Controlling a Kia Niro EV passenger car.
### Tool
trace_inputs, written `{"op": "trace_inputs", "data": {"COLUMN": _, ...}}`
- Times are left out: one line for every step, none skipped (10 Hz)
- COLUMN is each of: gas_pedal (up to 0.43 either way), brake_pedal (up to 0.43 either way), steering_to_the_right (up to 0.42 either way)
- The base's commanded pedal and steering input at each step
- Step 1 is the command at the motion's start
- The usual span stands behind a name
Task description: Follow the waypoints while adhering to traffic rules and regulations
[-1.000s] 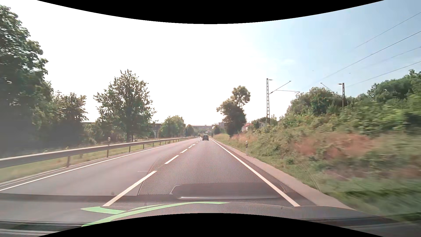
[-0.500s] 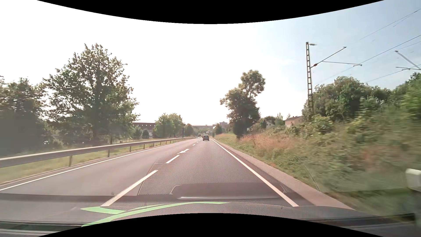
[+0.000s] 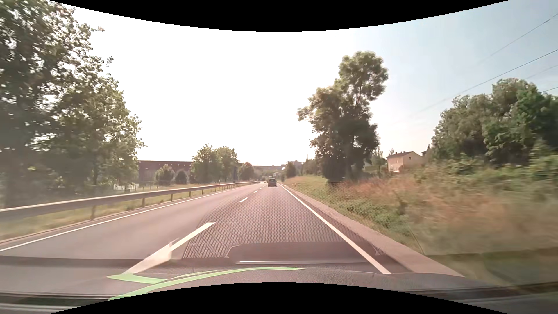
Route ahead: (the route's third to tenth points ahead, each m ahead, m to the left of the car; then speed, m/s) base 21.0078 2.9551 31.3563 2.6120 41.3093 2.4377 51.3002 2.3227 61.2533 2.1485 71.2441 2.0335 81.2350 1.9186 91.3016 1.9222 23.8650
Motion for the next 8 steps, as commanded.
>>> {"op": "trace_inputs", "data": {"gas_pedal": 0.24, "brake_pedal": 0.0, "steering_to_the_right": 0.0}}
{"op": "trace_inputs", "data": {"gas_pedal": 0.24, "brake_pedal": 0.0, "steering_to_the_right": 0.0}}
{"op": "trace_inputs", "data": {"gas_pedal": 0.24, "brake_pedal": 0.0, "steering_to_the_right": 0.0}}
{"op": "trace_inputs", "data": {"gas_pedal": 0.24, "brake_pedal": 0.0, "steering_to_the_right": 0.0}}
{"op": "trace_inputs", "data": {"gas_pedal": 0.228, "brake_pedal": 0.0, "steering_to_the_right": 0.0}}
{"op": "trace_inputs", "data": {"gas_pedal": 0.197, "brake_pedal": 0.0, "steering_to_the_right": 0.0}}
{"op": "trace_inputs", "data": {"gas_pedal": 0.169, "brake_pedal": 0.0, "steering_to_the_right": 0.0}}
{"op": "trace_inputs", "data": {"gas_pedal": 0.169, "brake_pedal": 0.0, "steering_to_the_right": 0.0}}
